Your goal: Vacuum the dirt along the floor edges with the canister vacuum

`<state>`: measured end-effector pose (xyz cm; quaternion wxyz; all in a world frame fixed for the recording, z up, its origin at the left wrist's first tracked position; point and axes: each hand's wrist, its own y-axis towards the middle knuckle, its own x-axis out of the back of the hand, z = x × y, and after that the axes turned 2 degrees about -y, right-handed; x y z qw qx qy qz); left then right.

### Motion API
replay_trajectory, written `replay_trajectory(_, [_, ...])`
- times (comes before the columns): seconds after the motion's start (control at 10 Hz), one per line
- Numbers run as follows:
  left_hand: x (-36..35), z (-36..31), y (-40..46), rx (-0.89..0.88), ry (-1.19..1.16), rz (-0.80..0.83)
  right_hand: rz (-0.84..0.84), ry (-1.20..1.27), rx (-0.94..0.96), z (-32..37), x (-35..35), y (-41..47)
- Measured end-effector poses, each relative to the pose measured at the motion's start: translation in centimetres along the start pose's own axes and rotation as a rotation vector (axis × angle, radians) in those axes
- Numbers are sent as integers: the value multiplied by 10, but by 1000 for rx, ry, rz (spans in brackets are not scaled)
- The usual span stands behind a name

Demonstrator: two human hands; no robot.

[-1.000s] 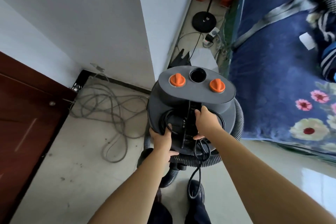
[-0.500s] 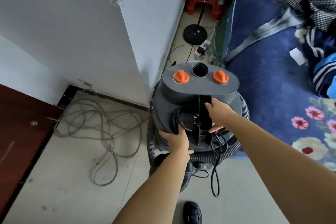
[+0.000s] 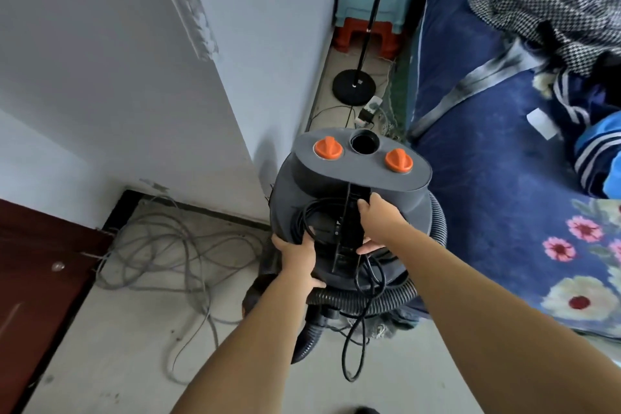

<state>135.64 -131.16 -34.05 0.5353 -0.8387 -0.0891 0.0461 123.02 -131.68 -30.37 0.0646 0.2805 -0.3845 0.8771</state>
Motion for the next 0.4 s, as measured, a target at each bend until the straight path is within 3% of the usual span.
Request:
replay_trajectory(0.2, [8,-4,-2,-6,66,10,75,-47,-73,2,-1,-1])
replay_trajectory(0.3, [10,-12,-7,-86,242,10,55,-4,-88,2,6,-1])
replay_trajectory(0.4, [15,-25,-22,-274,377,-71,69,-129,-27,-5,15,-12])
